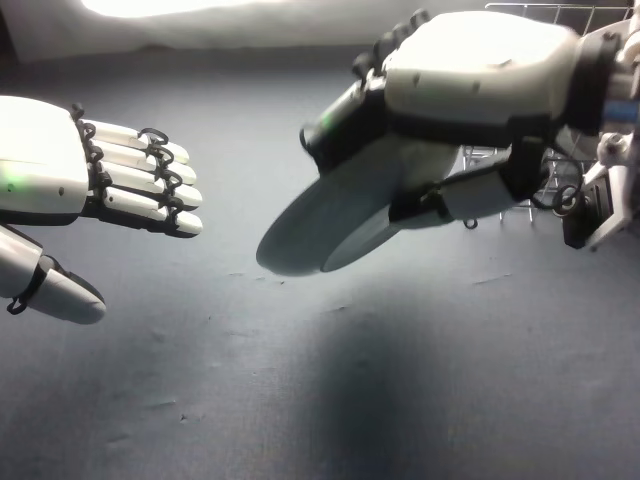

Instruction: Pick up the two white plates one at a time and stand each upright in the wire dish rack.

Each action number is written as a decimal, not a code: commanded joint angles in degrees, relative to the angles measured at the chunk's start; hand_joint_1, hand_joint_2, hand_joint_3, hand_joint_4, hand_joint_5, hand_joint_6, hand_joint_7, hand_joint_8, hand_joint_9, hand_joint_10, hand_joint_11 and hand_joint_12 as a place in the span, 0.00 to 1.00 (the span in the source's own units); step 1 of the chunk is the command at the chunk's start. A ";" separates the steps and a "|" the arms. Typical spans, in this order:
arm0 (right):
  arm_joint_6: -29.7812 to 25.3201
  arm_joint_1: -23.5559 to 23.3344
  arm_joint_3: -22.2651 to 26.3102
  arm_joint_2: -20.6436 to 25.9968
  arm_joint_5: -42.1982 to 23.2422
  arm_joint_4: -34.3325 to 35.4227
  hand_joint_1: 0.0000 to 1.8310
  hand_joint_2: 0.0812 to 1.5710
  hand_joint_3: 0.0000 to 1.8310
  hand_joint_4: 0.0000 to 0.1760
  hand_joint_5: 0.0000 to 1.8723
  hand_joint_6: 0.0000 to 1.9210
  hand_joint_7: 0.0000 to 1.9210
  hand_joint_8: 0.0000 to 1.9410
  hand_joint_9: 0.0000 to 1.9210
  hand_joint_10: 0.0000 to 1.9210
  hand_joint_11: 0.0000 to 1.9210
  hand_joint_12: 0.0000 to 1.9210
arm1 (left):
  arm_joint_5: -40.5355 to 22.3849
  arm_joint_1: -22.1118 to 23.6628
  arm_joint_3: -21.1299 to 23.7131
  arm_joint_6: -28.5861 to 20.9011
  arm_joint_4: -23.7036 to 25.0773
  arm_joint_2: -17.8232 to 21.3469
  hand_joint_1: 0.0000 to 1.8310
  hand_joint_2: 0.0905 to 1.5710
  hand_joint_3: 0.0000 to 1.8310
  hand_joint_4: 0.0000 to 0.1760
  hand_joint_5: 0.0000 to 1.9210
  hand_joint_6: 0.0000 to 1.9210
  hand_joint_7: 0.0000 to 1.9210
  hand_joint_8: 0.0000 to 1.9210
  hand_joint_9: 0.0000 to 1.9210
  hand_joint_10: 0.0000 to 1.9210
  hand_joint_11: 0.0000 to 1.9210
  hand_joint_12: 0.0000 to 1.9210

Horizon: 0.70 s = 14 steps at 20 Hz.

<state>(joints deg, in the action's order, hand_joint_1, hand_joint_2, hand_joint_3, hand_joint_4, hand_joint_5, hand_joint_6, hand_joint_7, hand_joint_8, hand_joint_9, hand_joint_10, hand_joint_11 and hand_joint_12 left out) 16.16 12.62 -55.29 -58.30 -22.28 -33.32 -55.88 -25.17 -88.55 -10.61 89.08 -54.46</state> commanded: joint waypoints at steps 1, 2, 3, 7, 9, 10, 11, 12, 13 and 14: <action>-0.72 -1.35 0.62 0.69 -7.15 4.14 0.75 0.71 0.00 0.00 0.41 0.63 0.48 0.50 0.50 0.62 0.43 0.59 | -1.87 0.38 -0.09 -0.31 -3.92 0.63 0.00 0.76 0.00 0.00 0.10 0.00 0.05 0.00 0.03 0.00 0.00 0.05; -0.83 -1.57 1.19 1.33 -7.15 6.99 0.75 0.72 0.00 0.00 0.40 0.64 0.48 0.51 0.49 0.63 0.42 0.59 | -1.87 0.22 -0.08 -0.31 -3.91 0.64 0.00 0.76 0.00 0.00 0.08 0.00 0.03 0.00 0.01 0.00 0.00 0.01; -0.88 -1.85 1.71 2.04 -7.18 9.17 0.74 0.72 0.00 0.00 0.41 0.64 0.48 0.51 0.49 0.63 0.42 0.60 | -1.87 0.08 -0.17 -0.31 -3.84 0.64 0.00 0.76 0.00 0.00 0.07 0.00 0.03 0.00 0.01 0.00 0.00 0.00; -1.03 -2.85 2.21 3.60 -7.28 16.01 0.74 0.73 0.00 0.00 0.40 0.67 0.47 0.53 0.46 0.66 0.38 0.61 | -1.89 -0.15 -0.95 -0.44 -3.60 0.65 0.00 0.76 0.00 0.00 0.08 0.00 0.04 0.00 0.01 0.00 0.00 0.00; -1.24 -3.56 2.20 4.25 -6.97 18.89 0.66 0.74 0.00 0.00 0.42 0.69 0.47 0.55 0.47 0.40 0.37 0.60 | -1.89 -0.14 -1.28 -0.61 -3.59 0.64 0.00 0.75 0.00 0.00 0.08 0.00 0.04 0.00 0.01 0.00 0.00 0.00; -1.27 -3.91 2.21 4.52 -6.93 20.64 0.65 0.74 0.00 0.00 0.43 0.68 0.48 0.53 0.52 0.26 0.39 0.59 | -1.89 -0.13 -1.27 -0.63 -3.59 0.64 0.00 0.75 0.00 0.00 0.07 0.00 0.03 0.00 0.00 0.00 0.00 0.00; -1.31 -4.31 2.20 4.84 -6.66 22.14 0.65 0.74 0.00 0.00 0.43 0.69 0.47 0.54 0.55 0.17 0.39 0.59 | -1.89 -0.13 -1.27 -0.63 -3.59 0.63 0.00 0.75 0.00 0.00 0.08 0.00 0.05 0.01 0.02 0.01 0.01 0.00; -1.34 -4.72 2.19 5.24 -6.44 23.63 0.65 0.75 0.00 0.00 0.43 0.69 0.45 0.56 0.56 0.12 0.37 0.60 | -1.89 -0.14 -1.26 -0.63 -3.58 0.58 0.00 0.75 0.00 0.00 0.08 0.00 0.04 0.00 0.01 0.00 0.00 0.00; -1.38 -4.93 2.19 5.55 -6.31 24.55 0.64 0.75 0.00 0.00 0.43 0.70 0.44 0.58 0.55 0.10 0.36 0.60 | -1.89 -0.14 -1.27 -0.63 -3.58 0.52 0.00 0.75 0.00 0.00 0.08 0.00 0.04 0.00 0.01 0.00 0.00 0.00; -1.42 -5.37 2.19 6.13 -5.72 26.17 0.64 0.76 0.00 0.00 0.43 0.70 0.43 0.59 0.55 0.08 0.35 0.60 | -1.88 -0.13 -1.30 -0.65 -3.59 0.41 0.00 0.75 0.00 0.00 0.08 0.00 0.05 0.00 0.01 0.00 0.00 0.00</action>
<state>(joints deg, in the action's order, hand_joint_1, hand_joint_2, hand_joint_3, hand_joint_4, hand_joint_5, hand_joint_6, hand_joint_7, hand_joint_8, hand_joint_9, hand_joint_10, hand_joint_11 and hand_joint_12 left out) 15.66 8.29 -53.21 -52.36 -20.23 -8.36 -56.21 -25.63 -89.62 -11.03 89.41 -54.37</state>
